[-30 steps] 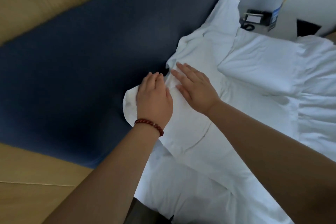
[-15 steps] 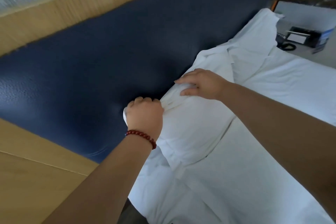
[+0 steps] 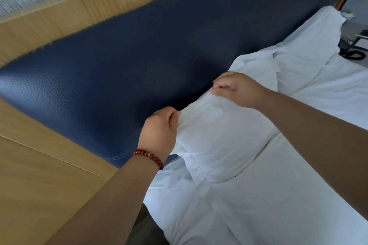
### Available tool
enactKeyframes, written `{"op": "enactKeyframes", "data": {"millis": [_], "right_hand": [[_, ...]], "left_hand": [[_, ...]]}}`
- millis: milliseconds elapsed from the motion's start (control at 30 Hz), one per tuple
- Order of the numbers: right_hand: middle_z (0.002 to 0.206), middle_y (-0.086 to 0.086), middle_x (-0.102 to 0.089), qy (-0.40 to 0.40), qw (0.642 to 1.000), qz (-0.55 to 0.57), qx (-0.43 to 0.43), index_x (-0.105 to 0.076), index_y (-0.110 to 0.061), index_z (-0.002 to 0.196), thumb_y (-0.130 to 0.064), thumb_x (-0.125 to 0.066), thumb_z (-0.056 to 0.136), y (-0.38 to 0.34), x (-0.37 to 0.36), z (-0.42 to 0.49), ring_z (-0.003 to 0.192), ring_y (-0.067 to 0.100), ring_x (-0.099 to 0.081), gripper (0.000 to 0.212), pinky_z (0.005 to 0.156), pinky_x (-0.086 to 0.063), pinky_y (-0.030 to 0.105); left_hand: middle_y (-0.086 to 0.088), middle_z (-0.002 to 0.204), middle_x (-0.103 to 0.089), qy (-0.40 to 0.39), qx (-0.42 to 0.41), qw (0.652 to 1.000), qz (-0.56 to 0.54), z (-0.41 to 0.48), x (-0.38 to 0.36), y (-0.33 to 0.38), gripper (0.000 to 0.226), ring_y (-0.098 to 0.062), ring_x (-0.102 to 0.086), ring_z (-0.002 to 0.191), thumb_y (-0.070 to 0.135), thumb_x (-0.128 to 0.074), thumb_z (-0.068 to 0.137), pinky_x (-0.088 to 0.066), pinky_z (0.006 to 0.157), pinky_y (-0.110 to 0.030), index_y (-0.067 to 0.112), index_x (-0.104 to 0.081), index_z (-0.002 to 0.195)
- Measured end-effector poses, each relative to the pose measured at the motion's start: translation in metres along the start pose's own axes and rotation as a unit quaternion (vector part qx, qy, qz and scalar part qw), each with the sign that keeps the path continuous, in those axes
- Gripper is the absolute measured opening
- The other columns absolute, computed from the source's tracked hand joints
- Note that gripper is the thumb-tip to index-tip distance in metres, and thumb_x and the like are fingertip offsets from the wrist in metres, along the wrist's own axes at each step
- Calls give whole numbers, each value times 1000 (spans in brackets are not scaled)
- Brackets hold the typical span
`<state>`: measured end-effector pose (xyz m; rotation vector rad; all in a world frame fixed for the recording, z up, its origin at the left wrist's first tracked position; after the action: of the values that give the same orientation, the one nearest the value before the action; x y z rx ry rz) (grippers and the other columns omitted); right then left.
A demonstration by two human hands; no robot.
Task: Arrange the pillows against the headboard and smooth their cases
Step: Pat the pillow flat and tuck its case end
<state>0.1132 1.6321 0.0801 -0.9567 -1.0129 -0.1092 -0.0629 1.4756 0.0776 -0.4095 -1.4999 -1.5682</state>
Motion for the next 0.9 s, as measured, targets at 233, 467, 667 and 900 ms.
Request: {"op": "enactKeyframes", "data": {"millis": [233, 467, 667, 900], "right_hand": [[64, -4, -46, -66, 998, 11, -22, -56, -13, 74, -36, -58, 96, -3, -13, 9, 57, 7, -39, 32, 56, -35, 21], [99, -27, -67, -202, 978, -46, -35, -70, -41, 108, -52, -62, 89, -17, -26, 13, 88, -11, -59, 24, 76, -42, 15], [86, -23, -68, -286, 956, -34, -55, -74, -35, 92, -52, -68, 84, -20, -32, 11, 73, -4, -60, 19, 70, -45, 18], [90, -22, -64, -152, 984, 74, -64, -67, -15, 78, -31, -70, 88, -15, -5, 8, 73, 2, -56, 19, 59, -40, 12]], "left_hand": [[11, 72, -64, -71, 102, 992, -30, -2, 2, -13, 13, -3, -57, 64, 38, -64, 92, -40, 55, -13, 26, -67, 89], [8, 69, -64, -94, 156, 979, -92, -12, 15, -23, 16, -6, -57, 62, 32, -71, 86, -44, 56, -19, 23, -64, 75], [2, 74, -73, -68, 241, 928, -275, -24, 18, -39, 8, -15, -65, 68, 18, -75, 83, -51, 62, -27, 17, -67, 81], [-9, 103, -75, -168, 323, 863, -350, -42, 7, -59, 25, -28, -69, 103, 17, -73, 84, -52, 97, -38, 8, -73, 107]]}}
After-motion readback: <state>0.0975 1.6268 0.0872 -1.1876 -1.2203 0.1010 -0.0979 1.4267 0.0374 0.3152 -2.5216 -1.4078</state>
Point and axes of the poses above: each hand's wrist, its own z-axis towards the middle knuckle, its own x-axis out of the back of the hand, y = z × x, the point moved 7 cm from there along z, towards the middle knuckle
